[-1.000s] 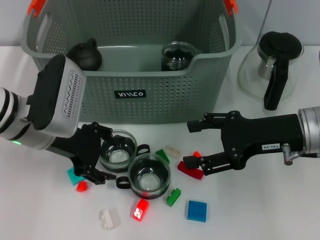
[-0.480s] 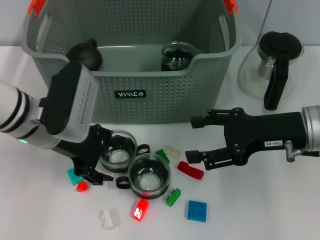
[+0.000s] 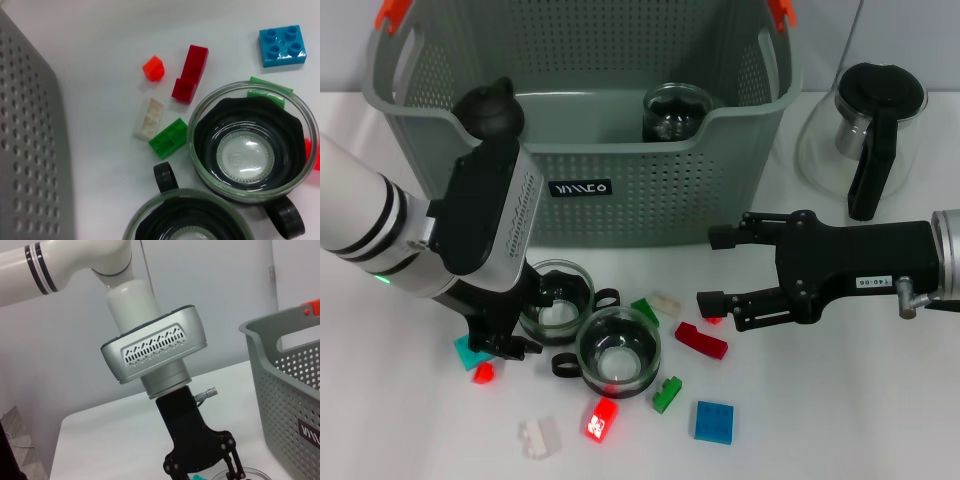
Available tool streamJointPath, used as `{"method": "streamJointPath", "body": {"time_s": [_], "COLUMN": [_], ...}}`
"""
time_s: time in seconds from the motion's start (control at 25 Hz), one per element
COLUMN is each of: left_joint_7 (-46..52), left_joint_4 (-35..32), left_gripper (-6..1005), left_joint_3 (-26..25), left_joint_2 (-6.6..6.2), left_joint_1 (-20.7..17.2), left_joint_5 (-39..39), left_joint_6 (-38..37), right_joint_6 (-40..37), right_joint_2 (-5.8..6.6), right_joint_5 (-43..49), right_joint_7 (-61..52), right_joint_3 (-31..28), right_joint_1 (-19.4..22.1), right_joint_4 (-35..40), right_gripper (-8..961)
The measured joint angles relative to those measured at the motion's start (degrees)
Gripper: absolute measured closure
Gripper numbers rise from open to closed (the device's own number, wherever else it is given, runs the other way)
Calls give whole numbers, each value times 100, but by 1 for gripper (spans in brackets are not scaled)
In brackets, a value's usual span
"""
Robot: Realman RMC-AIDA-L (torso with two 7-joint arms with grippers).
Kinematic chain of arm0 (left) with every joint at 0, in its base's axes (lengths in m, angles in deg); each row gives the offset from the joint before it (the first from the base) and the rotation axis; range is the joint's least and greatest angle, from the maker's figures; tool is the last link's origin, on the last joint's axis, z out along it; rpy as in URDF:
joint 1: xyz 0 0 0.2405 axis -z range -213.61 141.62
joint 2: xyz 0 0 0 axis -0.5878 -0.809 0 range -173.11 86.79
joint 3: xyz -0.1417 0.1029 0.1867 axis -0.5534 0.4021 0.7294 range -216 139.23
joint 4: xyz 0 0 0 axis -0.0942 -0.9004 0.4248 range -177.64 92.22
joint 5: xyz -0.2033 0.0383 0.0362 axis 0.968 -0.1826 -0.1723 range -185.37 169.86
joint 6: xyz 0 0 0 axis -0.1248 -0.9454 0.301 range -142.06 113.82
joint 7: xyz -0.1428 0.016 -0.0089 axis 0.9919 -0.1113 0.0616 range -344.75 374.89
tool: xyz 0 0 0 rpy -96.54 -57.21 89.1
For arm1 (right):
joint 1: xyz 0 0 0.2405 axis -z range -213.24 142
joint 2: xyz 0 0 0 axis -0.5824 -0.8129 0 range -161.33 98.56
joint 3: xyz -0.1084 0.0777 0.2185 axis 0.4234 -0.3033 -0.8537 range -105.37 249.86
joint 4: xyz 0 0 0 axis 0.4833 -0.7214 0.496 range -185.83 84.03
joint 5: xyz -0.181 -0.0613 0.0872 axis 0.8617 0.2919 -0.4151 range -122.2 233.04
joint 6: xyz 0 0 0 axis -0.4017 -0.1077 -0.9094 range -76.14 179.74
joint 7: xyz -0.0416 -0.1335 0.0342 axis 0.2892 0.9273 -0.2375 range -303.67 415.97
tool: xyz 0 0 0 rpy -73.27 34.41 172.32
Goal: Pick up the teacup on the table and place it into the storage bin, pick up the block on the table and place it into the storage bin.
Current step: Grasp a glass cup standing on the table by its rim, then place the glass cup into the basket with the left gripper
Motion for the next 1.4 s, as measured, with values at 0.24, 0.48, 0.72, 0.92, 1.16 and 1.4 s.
{"method": "streamJointPath", "body": {"time_s": [0.24, 0.48, 0.72, 0.92, 1.16, 1.4], "left_joint_7": [58, 148, 421, 637, 703, 720], "left_joint_4": [-4, -18, -25, -291, -666, -583], "left_gripper": [469, 714, 914, 936, 940, 944], "left_joint_3": [94, 105, 75, -346, -1896, -2241], "left_joint_2": [19, 27, 20, 5, -42, -86], "left_joint_1": [13, 31, 93, 115, 143, 103], "left_joint_5": [-30, 65, 85, 467, 1429, 1491], "left_joint_6": [-3, -116, -255, -918, -2151, -1902], "right_joint_6": [7, -16, -17, -49, -277, -323], "right_joint_2": [3, 10, 9, 34, 123, 151], "right_joint_5": [1, 3, 7, 8, 38, 39], "right_joint_7": [0, 0, 0, 0, 2, 56], "right_joint_3": [-14, -84, -85, -114, -417, -549], "right_joint_1": [-2, -3, 2, 15, 52, 91], "right_joint_4": [-2, -2, -2, -1, 6, -1], "right_gripper": [28, 28, 28, 29, 29, 29]}}
